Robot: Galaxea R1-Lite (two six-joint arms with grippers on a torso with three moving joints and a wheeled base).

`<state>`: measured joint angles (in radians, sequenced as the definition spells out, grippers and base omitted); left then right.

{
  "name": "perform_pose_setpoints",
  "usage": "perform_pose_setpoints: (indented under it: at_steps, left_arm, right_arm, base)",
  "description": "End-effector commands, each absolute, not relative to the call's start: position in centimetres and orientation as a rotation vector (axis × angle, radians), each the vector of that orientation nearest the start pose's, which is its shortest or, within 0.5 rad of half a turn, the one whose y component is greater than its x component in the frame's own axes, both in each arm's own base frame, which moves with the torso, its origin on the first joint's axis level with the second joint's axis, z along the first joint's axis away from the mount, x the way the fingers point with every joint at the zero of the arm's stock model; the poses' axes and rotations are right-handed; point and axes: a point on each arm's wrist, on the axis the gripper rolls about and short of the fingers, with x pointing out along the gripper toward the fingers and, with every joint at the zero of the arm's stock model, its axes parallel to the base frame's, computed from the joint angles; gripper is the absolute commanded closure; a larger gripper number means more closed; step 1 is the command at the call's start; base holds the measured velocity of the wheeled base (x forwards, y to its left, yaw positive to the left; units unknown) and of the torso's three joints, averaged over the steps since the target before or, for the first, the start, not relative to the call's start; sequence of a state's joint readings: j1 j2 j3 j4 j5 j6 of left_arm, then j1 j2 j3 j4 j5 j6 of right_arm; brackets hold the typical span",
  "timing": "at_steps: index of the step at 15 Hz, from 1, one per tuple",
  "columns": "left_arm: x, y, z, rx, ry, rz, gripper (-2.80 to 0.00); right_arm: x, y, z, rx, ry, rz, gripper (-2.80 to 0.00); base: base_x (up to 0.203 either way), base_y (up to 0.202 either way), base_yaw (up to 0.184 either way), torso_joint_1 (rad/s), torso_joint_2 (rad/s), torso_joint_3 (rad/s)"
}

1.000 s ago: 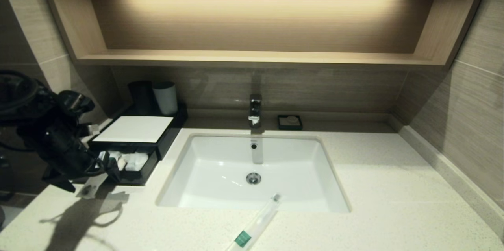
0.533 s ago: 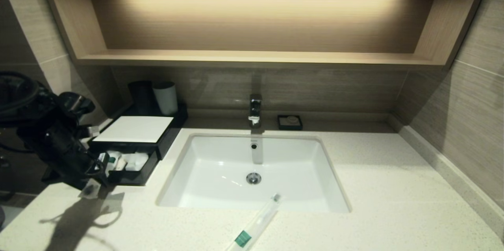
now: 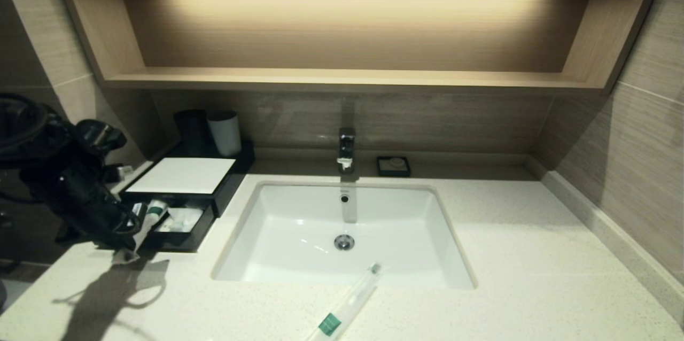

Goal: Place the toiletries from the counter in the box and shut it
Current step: Place the bathroom toiletry into the drawer

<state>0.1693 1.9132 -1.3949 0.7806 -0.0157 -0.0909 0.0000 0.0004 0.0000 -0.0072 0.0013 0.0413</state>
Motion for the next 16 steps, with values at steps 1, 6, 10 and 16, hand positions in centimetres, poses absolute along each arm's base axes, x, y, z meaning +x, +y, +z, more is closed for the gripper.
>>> perform_pose_setpoints:
  at_steps: [1,6,10,16]
  left_arm:
    - [31.6,5.8,16.9,-0.204,1.262,0.201,0.00]
    - [32.8,6.9,17.6,-0.175,1.220,0.197,0.00]
    - [33.4,7.8,17.0,-0.128,1.235,0.174,0.00]
    - [34.9,9.2,16.3,-0.102,1.229,0.175,0.00]
  right_arm:
    - [-2.3,0.0,7.6,0.041,-0.006,0.002,0.00]
    - [-2.3,0.0,7.6,0.041,-0.006,0.002,0.00]
    - [-2.3,0.0,7.6,0.041,-0.006,0.002,0.00]
    - [-2.3,0.0,7.6,0.041,-0.006,0.002,0.00]
  base:
    - [0.000,0.000,0.000,0.000,0.00,0.000]
    - [0.000,0.000,0.000,0.000,0.00,0.000]
    - [0.000,0.000,0.000,0.000,0.00,0.000]
    - [0.000,0.000,0.000,0.000,0.00,0.000]
